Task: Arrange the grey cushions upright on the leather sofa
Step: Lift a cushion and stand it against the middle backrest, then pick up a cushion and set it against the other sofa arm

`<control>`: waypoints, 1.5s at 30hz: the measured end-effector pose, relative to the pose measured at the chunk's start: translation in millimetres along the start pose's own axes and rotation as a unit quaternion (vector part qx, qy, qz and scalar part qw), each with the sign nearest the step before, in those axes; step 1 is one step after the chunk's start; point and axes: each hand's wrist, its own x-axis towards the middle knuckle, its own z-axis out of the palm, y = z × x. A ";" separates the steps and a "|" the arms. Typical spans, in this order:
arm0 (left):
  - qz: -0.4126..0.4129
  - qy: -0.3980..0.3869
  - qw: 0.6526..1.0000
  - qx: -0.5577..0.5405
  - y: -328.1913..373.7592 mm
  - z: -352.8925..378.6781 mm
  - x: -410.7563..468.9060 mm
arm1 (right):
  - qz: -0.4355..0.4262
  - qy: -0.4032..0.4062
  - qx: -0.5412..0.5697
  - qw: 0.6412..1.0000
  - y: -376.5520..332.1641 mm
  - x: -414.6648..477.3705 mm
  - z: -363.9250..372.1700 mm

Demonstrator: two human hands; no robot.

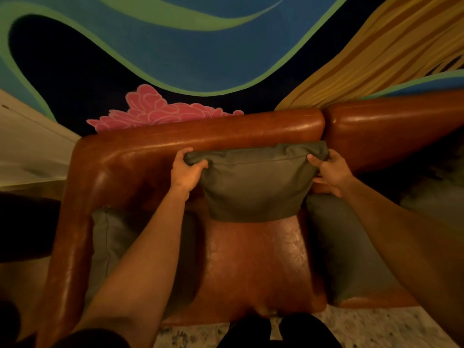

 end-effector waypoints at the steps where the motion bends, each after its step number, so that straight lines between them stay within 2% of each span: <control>1: 0.005 -0.001 1.000 0.000 -0.4 0.0 -3.1 | -0.001 0.000 0.001 1.000 0.9 0.0 0.5; 8: -0.009 -0.017 1.000 -0.001 -5.5 0.7 -7.2 | 0.026 -0.005 -0.032 0.999 1.0 -8.5 1.3; 13: -0.003 0.022 1.000 -0.019 3.4 -4.6 -38.6 | 0.002 -0.022 -0.044 0.999 6.9 -15.0 -11.1; 17: 0.055 0.150 0.986 -0.034 9.0 -1.2 -84.8 | -0.033 0.071 -0.019 0.997 23.6 -26.3 -26.4; 19: 0.104 0.162 0.980 -0.050 14.9 9.4 -116.1 | -0.071 0.113 -0.011 0.991 13.5 -68.6 -26.1; 24: 0.197 0.053 0.977 -0.062 27.2 57.4 -180.4 | -0.121 0.127 0.024 0.984 29.0 -137.6 -53.6; 28: 0.212 -0.056 0.974 -0.048 23.8 103.2 -231.4 | -0.148 0.125 0.016 0.981 49.9 -176.4 -99.1; 31: 0.218 -0.109 0.969 -0.047 13.1 137.7 -272.5 | -0.164 0.136 0.032 0.977 70.4 -201.1 -143.3; 38: 0.205 -0.154 0.965 -0.053 -24.4 223.5 -378.6 | -0.180 0.167 0.087 0.966 135.2 -250.4 -275.0; 45: 0.180 -0.171 0.965 -0.082 -55.5 318.2 -476.7 | -0.164 0.161 0.102 0.968 194.4 -296.3 -398.8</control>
